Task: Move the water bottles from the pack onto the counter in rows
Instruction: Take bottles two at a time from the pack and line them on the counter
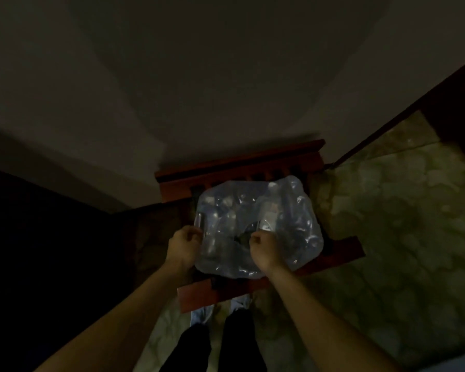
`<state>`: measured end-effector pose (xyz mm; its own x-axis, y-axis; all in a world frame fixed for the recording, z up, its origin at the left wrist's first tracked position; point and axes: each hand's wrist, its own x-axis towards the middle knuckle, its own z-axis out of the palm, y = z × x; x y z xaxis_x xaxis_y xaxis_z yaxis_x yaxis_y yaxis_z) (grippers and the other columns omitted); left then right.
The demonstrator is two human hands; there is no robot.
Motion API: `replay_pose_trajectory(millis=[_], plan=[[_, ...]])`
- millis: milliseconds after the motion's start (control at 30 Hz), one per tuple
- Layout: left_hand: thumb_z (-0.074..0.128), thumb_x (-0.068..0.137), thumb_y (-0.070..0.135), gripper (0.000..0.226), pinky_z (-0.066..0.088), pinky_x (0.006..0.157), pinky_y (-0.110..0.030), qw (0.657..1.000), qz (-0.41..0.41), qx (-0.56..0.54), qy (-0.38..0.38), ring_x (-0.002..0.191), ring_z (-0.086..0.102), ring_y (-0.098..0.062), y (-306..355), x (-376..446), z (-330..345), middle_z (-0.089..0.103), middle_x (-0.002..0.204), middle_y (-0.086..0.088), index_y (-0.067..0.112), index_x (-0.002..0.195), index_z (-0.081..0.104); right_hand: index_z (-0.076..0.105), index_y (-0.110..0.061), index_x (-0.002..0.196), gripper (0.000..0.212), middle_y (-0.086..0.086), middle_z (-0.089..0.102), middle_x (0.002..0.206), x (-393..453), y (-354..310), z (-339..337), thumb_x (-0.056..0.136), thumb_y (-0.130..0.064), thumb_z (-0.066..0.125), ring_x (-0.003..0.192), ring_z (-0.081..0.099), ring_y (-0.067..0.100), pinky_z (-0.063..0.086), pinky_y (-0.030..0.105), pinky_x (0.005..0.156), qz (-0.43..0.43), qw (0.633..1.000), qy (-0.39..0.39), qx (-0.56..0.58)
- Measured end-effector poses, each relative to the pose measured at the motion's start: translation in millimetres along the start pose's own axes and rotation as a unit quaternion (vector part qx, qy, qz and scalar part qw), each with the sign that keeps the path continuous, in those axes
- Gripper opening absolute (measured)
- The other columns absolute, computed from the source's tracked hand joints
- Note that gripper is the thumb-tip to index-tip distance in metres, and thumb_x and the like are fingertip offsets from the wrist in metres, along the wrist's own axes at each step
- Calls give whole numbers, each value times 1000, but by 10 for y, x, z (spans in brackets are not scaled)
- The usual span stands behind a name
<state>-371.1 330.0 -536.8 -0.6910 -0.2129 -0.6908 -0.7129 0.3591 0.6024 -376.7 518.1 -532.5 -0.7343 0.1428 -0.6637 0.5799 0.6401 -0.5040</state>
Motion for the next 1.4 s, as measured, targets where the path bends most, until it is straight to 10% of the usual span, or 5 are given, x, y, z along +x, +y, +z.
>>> replay_pose_trajectory(millis=[233, 400, 733, 1233, 1400], plan=[[45, 97, 7, 27, 54, 83, -36, 995, -45, 87, -27, 99, 66, -32, -213, 709, 301, 68, 112, -16, 8, 109, 70, 64, -5, 114, 25, 16, 60, 122, 699, 240, 289, 97, -11, 46, 112, 59, 34, 47, 32, 85, 1, 991, -73, -115], [65, 88, 27, 30, 57, 85, -37, 974, -98, 199, -43, 96, 70, -31, -289, 941, 411, 72, 104, -16, 3, 104, 72, 54, 1, 128, 55, 2, 57, 83, 920, 370, 623, 85, -30, 70, 90, 58, 23, 45, 26, 71, 115, 973, -199, -2], [65, 80, 55, 64, 52, 82, -36, 926, -102, 364, -5, 109, 65, -32, -435, 1002, 640, 65, 119, -14, 6, 120, 60, 62, -6, 111, 32, 16, 62, 118, 1007, 283, 1007, 98, -30, 46, 111, 58, 30, 45, 35, 92, 120, 964, -192, -141], [65, 72, 61, 62, 60, 77, -43, 983, -162, 85, 4, 80, 68, -28, -351, 779, 444, 66, 95, -10, 5, 99, 62, 49, -5, 134, 52, 14, 57, 131, 740, 159, 610, 89, -23, 67, 117, 57, 31, 50, 36, 97, 189, 971, -84, 116], [63, 56, 73, 89, 58, 71, -39, 981, -156, 117, -2, 94, 66, -33, -148, 697, 173, 61, 119, -16, 6, 113, 62, 35, -5, 144, 78, 16, 55, 134, 603, 12, 345, 79, -25, 74, 118, 57, 33, 51, 39, 99, 188, 974, -29, 126]])
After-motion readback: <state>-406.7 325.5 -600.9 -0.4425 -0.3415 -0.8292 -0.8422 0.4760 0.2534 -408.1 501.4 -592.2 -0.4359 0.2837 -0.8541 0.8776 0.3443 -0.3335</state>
